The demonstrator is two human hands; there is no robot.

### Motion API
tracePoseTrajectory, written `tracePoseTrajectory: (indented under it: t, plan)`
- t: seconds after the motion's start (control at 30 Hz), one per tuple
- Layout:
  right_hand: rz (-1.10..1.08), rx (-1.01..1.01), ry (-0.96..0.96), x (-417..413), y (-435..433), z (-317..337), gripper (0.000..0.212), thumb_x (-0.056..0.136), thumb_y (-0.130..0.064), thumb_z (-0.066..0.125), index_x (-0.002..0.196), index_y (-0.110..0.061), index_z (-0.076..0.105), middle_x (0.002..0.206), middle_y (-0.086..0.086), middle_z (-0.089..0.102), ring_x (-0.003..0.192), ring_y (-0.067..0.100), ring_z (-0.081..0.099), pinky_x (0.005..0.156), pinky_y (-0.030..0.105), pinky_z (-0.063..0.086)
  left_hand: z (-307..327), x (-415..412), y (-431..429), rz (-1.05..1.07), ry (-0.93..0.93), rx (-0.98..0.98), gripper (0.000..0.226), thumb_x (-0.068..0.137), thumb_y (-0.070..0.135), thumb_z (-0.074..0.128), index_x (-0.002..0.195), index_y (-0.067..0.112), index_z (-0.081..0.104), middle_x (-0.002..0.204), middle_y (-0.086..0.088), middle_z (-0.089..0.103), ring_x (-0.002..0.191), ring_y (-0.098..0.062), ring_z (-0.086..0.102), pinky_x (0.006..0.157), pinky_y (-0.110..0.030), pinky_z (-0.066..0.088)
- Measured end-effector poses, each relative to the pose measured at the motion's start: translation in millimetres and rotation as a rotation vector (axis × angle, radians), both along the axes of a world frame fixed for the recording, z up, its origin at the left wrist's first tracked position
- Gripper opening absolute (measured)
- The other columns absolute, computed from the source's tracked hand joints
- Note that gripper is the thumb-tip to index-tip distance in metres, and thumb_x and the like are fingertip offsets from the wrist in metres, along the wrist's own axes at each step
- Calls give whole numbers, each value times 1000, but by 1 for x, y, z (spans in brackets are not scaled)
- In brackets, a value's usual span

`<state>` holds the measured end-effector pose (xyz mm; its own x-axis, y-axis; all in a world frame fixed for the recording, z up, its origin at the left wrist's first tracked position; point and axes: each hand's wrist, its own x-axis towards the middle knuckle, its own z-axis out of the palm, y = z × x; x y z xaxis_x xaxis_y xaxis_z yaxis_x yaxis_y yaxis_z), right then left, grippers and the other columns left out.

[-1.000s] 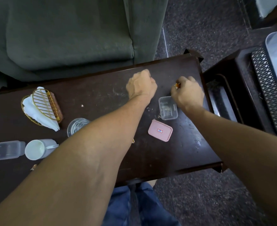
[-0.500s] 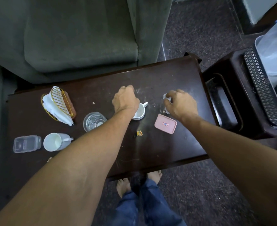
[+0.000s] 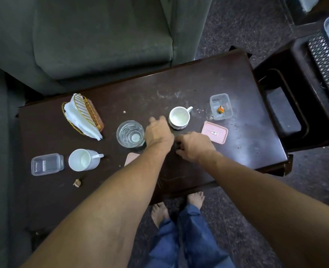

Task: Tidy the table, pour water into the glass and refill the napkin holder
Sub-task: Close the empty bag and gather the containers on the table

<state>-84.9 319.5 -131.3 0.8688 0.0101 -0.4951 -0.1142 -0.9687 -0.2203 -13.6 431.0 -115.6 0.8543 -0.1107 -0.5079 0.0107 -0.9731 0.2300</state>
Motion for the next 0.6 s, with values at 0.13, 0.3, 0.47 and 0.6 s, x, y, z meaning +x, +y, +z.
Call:
tracePoseTrajectory:
  t: [0.13,0.3,0.47,0.6]
  plan:
    - [32,-73,-25,2,8,-5,29,92,-37,64,117,-24,68,117,6,70,108,33,67,80,38,52,-8,1,1,-15,23,48,42,96,12,62,136,14,51,139,-18,45,117,-40,62,91,-44,52]
    - [29,-59,-11,5,6,-8,30,90,-32,69,118,-22,66,118,9,68,108,34,66,80,39,52,-17,4,-2,-28,-21,63,39,97,6,56,135,13,50,135,-19,47,111,-40,63,82,-44,53]
    - [-1,-31,-52,3,0,-13,20,93,-20,60,111,-16,67,112,11,68,103,37,66,69,35,41,-20,3,-3,-7,-58,21,37,96,3,56,132,12,53,131,-18,53,110,-40,64,80,-44,53]
    - [-208,44,-152,-1,-20,-2,18,92,-26,59,102,-15,68,104,11,71,98,37,67,72,37,50,-8,5,-5,119,-116,-69,33,98,10,55,131,10,53,133,-19,50,110,-44,63,87,-47,51]
